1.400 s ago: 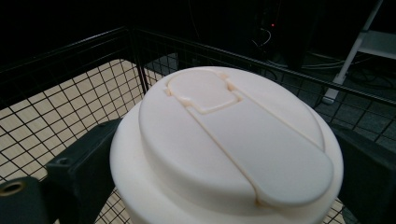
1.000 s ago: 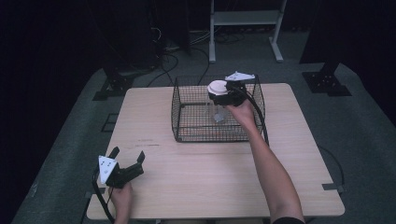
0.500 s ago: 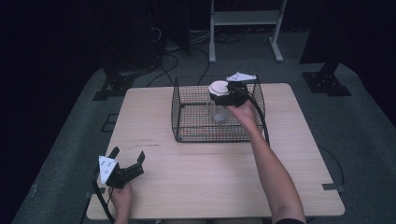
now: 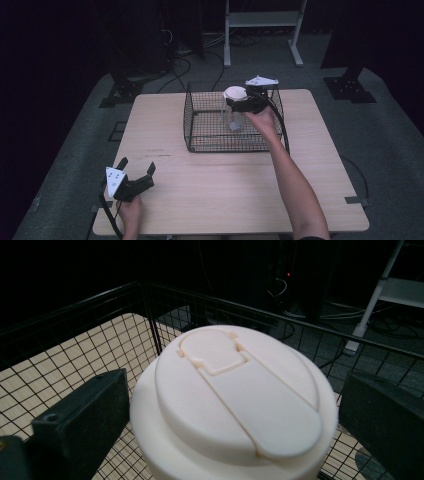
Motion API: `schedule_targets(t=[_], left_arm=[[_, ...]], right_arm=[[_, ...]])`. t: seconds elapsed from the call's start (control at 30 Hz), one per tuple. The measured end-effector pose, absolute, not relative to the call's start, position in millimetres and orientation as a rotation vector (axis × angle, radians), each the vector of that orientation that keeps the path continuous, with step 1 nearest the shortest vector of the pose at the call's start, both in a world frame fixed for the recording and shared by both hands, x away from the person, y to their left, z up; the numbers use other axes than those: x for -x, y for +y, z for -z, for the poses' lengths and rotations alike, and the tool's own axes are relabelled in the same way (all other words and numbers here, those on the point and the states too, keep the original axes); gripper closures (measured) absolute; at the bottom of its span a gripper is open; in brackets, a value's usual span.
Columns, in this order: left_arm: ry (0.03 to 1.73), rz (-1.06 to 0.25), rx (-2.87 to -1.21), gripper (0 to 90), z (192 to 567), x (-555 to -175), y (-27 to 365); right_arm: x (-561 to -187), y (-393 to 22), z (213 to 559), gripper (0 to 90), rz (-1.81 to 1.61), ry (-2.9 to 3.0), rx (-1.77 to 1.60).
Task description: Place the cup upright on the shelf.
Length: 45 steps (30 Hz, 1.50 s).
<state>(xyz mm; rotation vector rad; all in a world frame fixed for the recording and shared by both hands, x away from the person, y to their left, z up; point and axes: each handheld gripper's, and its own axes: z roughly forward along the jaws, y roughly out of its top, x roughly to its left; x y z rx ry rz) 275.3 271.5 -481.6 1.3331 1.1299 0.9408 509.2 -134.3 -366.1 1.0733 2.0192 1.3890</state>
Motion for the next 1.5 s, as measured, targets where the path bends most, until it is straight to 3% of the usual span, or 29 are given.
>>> schedule_targets(t=[1.5], left_arm=[[1.125, -0.949, -1.342, 0.0, 481, -275, 270]], right_arm=[[-430, -169, 317, 0.0, -1.523, 2.015, -0.953]])
